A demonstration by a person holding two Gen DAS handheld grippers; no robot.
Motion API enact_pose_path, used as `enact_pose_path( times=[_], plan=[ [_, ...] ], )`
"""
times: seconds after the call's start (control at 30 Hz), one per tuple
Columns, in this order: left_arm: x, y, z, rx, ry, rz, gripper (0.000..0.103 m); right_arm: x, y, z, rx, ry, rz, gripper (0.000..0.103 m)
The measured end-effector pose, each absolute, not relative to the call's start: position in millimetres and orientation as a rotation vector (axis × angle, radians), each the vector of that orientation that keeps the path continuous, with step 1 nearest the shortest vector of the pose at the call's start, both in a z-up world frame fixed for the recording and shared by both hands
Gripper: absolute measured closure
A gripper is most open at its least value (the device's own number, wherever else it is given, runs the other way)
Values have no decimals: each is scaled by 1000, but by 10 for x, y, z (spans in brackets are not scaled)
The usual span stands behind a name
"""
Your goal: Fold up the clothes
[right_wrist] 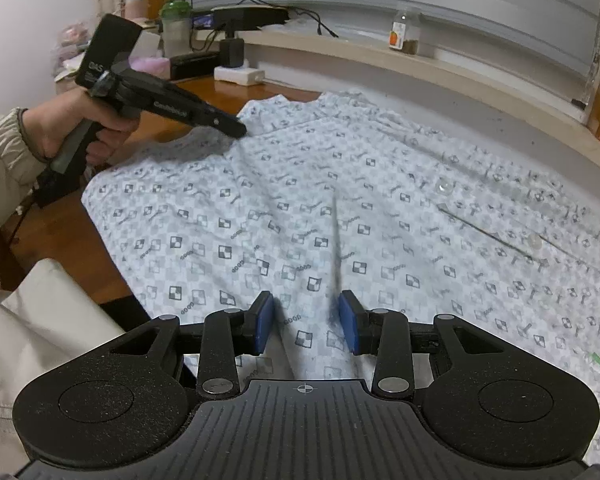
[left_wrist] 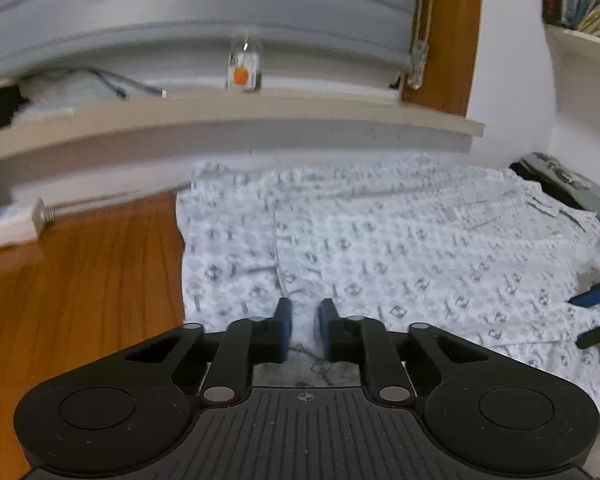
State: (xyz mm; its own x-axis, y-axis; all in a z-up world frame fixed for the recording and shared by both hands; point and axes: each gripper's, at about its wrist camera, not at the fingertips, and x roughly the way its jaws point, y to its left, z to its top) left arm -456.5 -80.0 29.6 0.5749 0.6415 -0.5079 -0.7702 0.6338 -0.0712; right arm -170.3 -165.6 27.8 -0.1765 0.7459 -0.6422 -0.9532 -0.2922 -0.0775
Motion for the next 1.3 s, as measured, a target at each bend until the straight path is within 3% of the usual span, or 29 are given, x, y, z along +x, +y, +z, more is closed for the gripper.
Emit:
enact_pose_path(
  times=[0.07, 0.13, 0.43, 0.53, 0.67, 0.73, 0.93, 1.0, 1.07, 1.1, 1.3],
  plan=[
    [-4640, -878, 356, -302, 453, 831, 89, -1664, -1668, 299, -689, 415, 1752, 87],
    [-4719, -958, 416, -307, 442, 820, 92, -1626, -1696, 335, -674, 411, 1756, 95],
    [-4971, -1165, 464, -329, 467, 806, 95, -1605, -1888, 411, -649, 496, 1857, 100],
    [-4882, -1038, 462, -333, 473, 805, 92, -1634, -1954, 407, -662, 477, 1860, 97],
    [-4764, -869, 459, -339, 481, 803, 68, -1555, -2020, 430, -640, 467, 1824, 84],
    [-4705, -785, 458, -342, 485, 802, 64, -1487, -2052, 434, -633, 459, 1797, 77],
    [-4445, -326, 312, -392, 498, 775, 63, -1207, -2246, 414, -620, 484, 1693, 68],
    [-4367, -215, 245, -393, 521, 782, 67, -1126, -2355, 403, -621, 494, 1658, 63],
    [-4317, -187, 205, -371, 542, 785, 91, -1049, -2478, 388, -628, 519, 1624, 60],
    [-4316, -198, 213, -362, 534, 792, 94, -1013, -2532, 379, -632, 535, 1609, 60],
    [-4258, -279, 360, -312, 504, 847, 95, -977, -2872, 373, -650, 567, 1562, 60]
  ],
)
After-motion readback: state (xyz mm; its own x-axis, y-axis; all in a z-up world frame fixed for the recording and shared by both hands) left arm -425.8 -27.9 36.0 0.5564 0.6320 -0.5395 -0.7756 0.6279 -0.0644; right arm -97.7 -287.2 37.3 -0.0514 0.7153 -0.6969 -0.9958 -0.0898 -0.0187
